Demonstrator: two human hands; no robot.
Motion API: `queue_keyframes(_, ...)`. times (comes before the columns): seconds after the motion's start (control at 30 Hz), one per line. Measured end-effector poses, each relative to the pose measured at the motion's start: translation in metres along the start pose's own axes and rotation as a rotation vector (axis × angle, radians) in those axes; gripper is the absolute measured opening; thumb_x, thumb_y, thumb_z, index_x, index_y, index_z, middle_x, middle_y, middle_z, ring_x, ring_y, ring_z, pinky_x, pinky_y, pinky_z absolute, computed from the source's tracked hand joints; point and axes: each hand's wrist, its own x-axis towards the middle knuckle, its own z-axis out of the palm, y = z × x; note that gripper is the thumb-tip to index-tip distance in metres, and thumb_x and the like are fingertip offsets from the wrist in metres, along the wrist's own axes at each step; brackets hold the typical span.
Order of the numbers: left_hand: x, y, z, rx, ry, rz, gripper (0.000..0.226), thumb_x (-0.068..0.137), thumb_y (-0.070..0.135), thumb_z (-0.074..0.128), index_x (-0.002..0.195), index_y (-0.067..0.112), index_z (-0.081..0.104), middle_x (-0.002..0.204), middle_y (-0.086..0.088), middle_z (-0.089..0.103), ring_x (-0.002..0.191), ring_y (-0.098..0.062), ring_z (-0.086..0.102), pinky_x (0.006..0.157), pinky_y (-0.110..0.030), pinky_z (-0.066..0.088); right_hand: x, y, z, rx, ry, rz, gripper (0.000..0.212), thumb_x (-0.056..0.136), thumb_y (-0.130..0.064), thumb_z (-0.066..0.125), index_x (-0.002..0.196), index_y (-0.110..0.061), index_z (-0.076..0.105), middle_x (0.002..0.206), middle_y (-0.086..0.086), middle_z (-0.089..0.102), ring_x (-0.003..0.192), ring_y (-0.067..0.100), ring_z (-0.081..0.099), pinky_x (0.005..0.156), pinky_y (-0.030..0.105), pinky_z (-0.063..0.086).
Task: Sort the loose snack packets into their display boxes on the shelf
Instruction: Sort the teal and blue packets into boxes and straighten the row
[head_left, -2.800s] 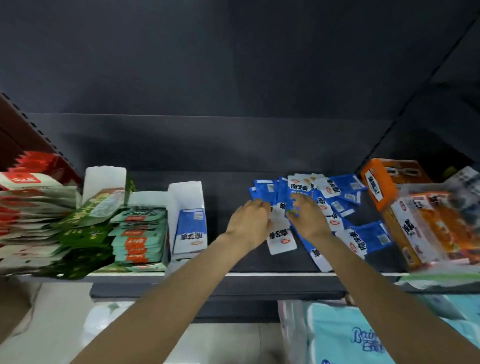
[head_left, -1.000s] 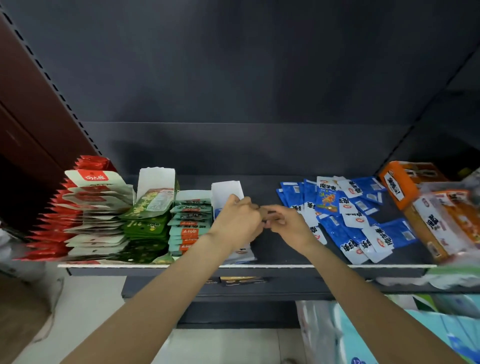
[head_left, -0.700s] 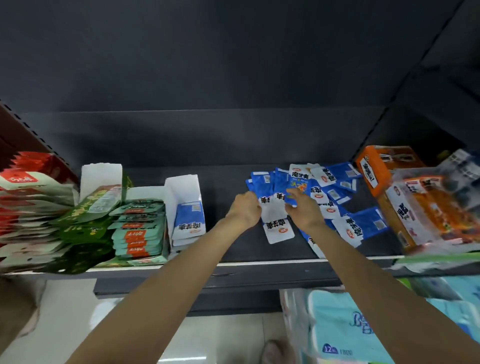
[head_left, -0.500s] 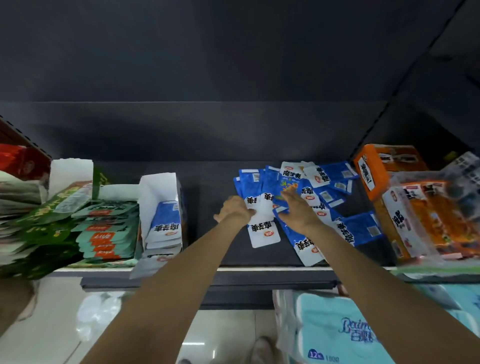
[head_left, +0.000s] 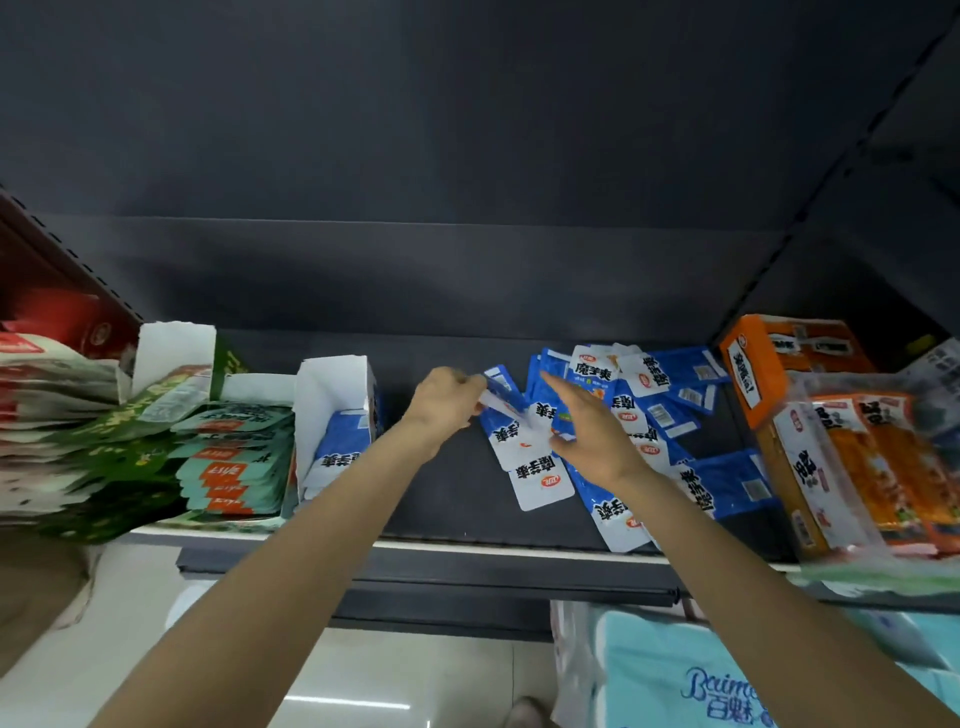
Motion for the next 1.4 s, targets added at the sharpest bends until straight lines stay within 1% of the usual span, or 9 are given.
queue_keyframes(0.17, -0.047, 0.002, -0.044, -0.296, -0.142, 0.026, 0.020, 0.091, 0.020, 0.043, 0.078, 0.014, 0.058, 0.075, 0.000, 0.071, 0.073, -0.010, 0.068, 0.067, -0.023, 0.044, -0.009, -0.057, 0.021, 0.026, 0.175, -0.235, 0.043, 0.091, -0.019, 0.060, 0.133, -0.019, 0.052, 0.119, -0.002, 0.056, 0.102, 0.016, 0.054, 0.084, 0.022, 0.038)
queue_keyframes(0.27, -0.062, -0.008, -0.075, -0.238, 0.015, 0.217, 0.029, 0.097, 0.023, 0.044, 0.072, 0.014, 0.055, 0.068, 0.005, 0.069, 0.059, -0.003, 0.063, 0.061, -0.023, 0.043, -0.013, -0.091, 0.034, 0.055, 0.309, -0.216, 0.024, 0.091, -0.021, 0.061, 0.100, -0.001, 0.070, 0.073, 0.004, 0.062, 0.065, 0.017, 0.051, 0.060, 0.021, 0.032)
queue_keyframes(0.43, -0.078, -0.042, -0.136, -0.044, 0.337, 0.662, 0.019, 0.093, -0.001, 0.039, 0.097, 0.010, 0.055, 0.094, 0.002, 0.059, 0.084, -0.006, 0.055, 0.068, -0.008, 0.041, -0.006, -0.151, 0.056, 0.311, 0.275, -0.170, 0.040, 0.088, -0.032, 0.064, 0.079, 0.008, 0.065, 0.074, 0.026, 0.064, 0.057, 0.018, 0.050, 0.056, 0.034, 0.038)
queue_keyframes(0.6, -0.073, -0.077, -0.174, 0.142, 0.225, 0.805, 0.020, 0.090, 0.010, 0.057, 0.107, 0.020, 0.057, 0.099, 0.009, 0.061, 0.090, -0.006, 0.056, 0.076, -0.015, 0.045, -0.001, -0.187, 0.082, 0.251, 0.294, -0.173, 0.039, 0.086, -0.023, 0.067, 0.050, -0.011, 0.056, 0.040, -0.008, 0.042, 0.043, 0.006, 0.036, 0.051, 0.027, 0.030)
queue_keyframes(0.77, -0.061, -0.096, -0.192, 0.518, 0.309, 0.898, 0.006, 0.086, 0.015, 0.064, 0.091, 0.018, 0.067, 0.082, 0.005, 0.069, 0.084, -0.019, 0.060, 0.079, -0.043, 0.048, 0.002, -0.187, 0.100, 0.025, 0.377, -0.250, 0.019, 0.085, -0.017, 0.067, 0.098, -0.004, 0.074, 0.085, 0.011, 0.071, 0.076, 0.024, 0.064, 0.063, 0.033, 0.044)
queue_keyframes(1.0, -0.054, -0.100, -0.185, 0.688, 0.296, 1.013, 0.014, 0.087, 0.027, 0.064, 0.100, 0.023, 0.066, 0.097, 0.006, 0.066, 0.097, -0.020, 0.053, 0.083, -0.033, 0.028, 0.008, -0.176, 0.106, -0.202, 0.317, -0.270, 0.019, 0.086, -0.014, 0.065, 0.103, -0.009, 0.072, 0.097, 0.009, 0.067, 0.090, 0.028, 0.061, 0.071, 0.040, 0.048)
queue_keyframes(1.1, -0.050, -0.097, -0.176, 1.077, 0.392, 1.041, 0.009, 0.080, 0.016, 0.069, 0.086, 0.023, 0.067, 0.078, 0.006, 0.064, 0.089, -0.021, 0.057, 0.079, -0.032, 0.025, 0.013, -0.178, 0.114, -0.198, 0.216, -0.239, 0.025, 0.086, -0.009, 0.064, 0.110, -0.014, 0.070, 0.107, 0.005, 0.062, 0.097, 0.022, 0.056, 0.082, 0.037, 0.048)
queue_keyframes(1.2, -0.044, -0.095, -0.161, 1.479, 0.225, 0.875, 0.020, 0.089, 0.012, 0.053, 0.104, 0.020, 0.064, 0.098, 0.002, 0.061, 0.110, -0.022, 0.045, 0.094, -0.039, 0.028, 0.012, -0.170, 0.111, -0.083, 0.145, -0.204, 0.032, 0.083, 0.000, 0.065, 0.112, -0.013, 0.068, 0.109, 0.004, 0.060, 0.097, 0.018, 0.058, 0.084, 0.024, 0.045)
queue_keyframes(1.4, -0.048, -0.072, -0.118, 1.338, 0.272, 0.854, 0.012, 0.083, 0.027, 0.060, 0.082, 0.021, 0.071, 0.085, 0.002, 0.064, 0.092, -0.021, 0.056, 0.077, -0.034, 0.039, -0.002, -0.126, 0.081, 0.087, 0.223, -0.114, 0.032, 0.088, 0.002, 0.054, 0.112, -0.014, 0.068, 0.111, 0.004, 0.064, 0.093, 0.013, 0.060, 0.083, 0.015, 0.043)
